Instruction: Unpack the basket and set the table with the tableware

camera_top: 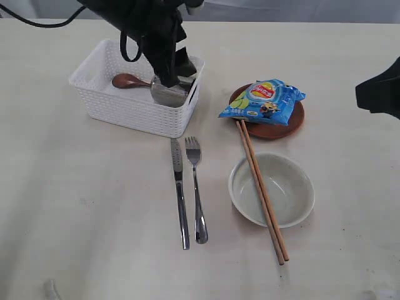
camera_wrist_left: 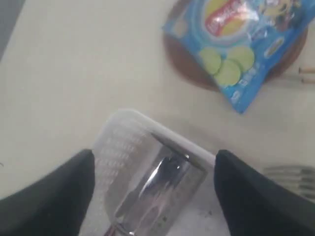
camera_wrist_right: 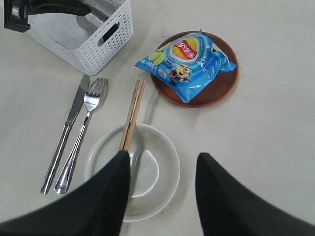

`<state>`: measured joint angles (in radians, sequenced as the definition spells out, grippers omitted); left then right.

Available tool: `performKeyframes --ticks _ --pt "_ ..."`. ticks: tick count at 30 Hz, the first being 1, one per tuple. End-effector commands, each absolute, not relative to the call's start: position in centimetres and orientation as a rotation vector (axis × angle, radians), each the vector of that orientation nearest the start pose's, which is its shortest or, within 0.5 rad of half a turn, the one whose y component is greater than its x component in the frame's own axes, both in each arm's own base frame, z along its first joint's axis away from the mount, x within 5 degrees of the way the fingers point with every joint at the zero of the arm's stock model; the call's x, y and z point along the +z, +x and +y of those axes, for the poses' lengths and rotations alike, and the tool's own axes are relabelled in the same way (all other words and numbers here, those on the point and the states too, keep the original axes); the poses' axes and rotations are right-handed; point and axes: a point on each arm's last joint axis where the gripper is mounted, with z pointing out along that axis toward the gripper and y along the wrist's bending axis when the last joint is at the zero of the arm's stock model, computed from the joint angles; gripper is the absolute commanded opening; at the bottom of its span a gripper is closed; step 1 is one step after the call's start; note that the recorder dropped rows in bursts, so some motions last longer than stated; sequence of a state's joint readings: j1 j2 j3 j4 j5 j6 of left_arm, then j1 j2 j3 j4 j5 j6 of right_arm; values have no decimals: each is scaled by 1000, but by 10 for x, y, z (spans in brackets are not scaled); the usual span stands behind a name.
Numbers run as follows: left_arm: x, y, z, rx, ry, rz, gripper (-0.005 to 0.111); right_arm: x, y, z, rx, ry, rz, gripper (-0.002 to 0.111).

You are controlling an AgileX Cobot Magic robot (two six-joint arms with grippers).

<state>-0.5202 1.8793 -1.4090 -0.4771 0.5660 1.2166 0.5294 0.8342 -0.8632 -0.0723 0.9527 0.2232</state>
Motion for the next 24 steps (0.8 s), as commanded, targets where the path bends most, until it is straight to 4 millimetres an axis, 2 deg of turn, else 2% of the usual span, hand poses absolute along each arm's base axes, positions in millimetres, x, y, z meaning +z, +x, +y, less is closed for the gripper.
performKeyframes --ticks 1,5,12,19,24 --pt "215 351 -225 -122 1783 1834 64 340 128 69 247 -415 2391 41" --pt "205 352 -223 -82 1826 1807 64 341 129 69 244 -425 2384 41" --pt "188 355 -217 60 2050 1691 64 341 129 70 249 -426 2383 41" --pt "164 360 -219 74 2114 1664 64 341 128 70 254 -428 2383 41" --pt "155 363 -220 76 2106 1671 63 341 128 71 270 -438 2385 41"
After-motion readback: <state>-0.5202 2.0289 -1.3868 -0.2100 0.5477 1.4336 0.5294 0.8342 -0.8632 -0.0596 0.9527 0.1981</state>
